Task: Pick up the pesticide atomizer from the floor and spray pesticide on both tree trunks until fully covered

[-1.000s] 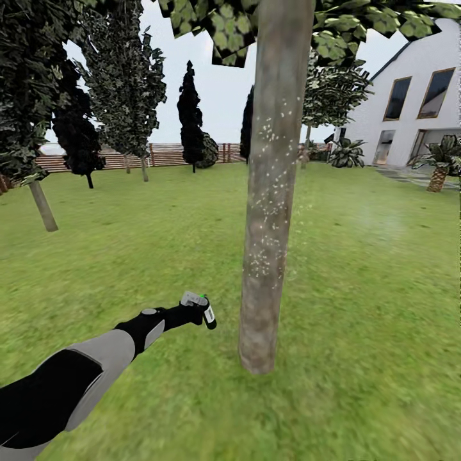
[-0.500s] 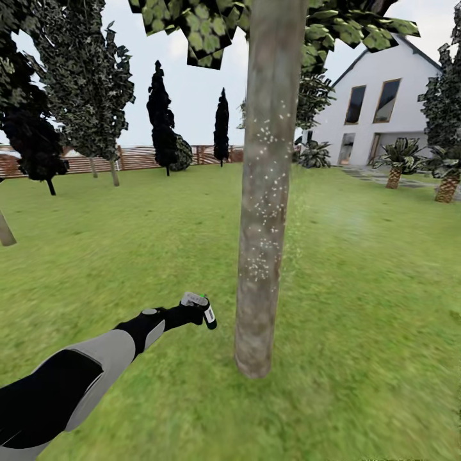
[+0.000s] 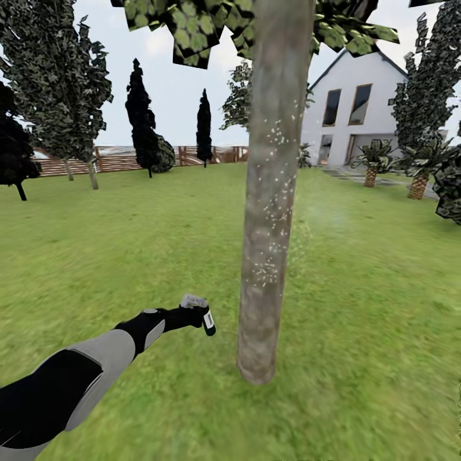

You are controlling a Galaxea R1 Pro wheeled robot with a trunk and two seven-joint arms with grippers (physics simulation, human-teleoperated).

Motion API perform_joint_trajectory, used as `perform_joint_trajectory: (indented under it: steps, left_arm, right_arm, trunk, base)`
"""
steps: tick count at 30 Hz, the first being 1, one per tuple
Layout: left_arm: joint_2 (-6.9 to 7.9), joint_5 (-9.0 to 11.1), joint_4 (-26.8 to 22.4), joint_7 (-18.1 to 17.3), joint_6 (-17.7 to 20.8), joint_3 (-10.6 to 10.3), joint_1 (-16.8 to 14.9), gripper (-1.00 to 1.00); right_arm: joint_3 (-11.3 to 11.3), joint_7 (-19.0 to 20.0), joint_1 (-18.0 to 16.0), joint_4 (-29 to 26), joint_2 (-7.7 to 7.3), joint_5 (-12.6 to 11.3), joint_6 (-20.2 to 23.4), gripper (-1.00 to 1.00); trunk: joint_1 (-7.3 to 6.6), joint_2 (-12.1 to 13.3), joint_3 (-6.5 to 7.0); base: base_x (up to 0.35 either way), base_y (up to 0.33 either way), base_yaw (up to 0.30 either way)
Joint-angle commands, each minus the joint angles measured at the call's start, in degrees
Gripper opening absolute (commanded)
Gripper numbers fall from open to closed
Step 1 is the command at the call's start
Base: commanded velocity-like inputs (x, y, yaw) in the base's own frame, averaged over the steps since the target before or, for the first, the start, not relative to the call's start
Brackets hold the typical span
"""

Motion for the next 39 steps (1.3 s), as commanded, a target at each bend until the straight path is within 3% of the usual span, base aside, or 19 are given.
perform_joint_trajectory:
  steps: [1,19,39]
  left_arm:
    - [0.0,-0.07,-0.01,0.19,-0.07,0.07,0.0,-1.0]
    - [-0.27,-0.08,-0.01,0.13,-0.07,-0.56,0.0,-1.0]
    - [-0.35,-0.12,0.08,0.04,-0.07,-0.57,0.0,-1.0]
  right_arm:
    - [0.0,0.0,0.0,0.0,-0.01,0.0,0.0,1.0]
    - [0.0,0.0,0.0,0.0,0.0,0.0,0.0,1.0]
    - [0.0,0.0,0.0,0.0,0.26,0.0,0.0,1.0]
  trunk:
    - [0.0,0.0,0.03]
    - [0.0,0.0,0.08]
    - [0.0,0.0,0.65]
  base:
    - [0.079,0.35,-0.28]
    - [0.151,0.326,-0.204]
    - [0.004,0.349,-0.245]
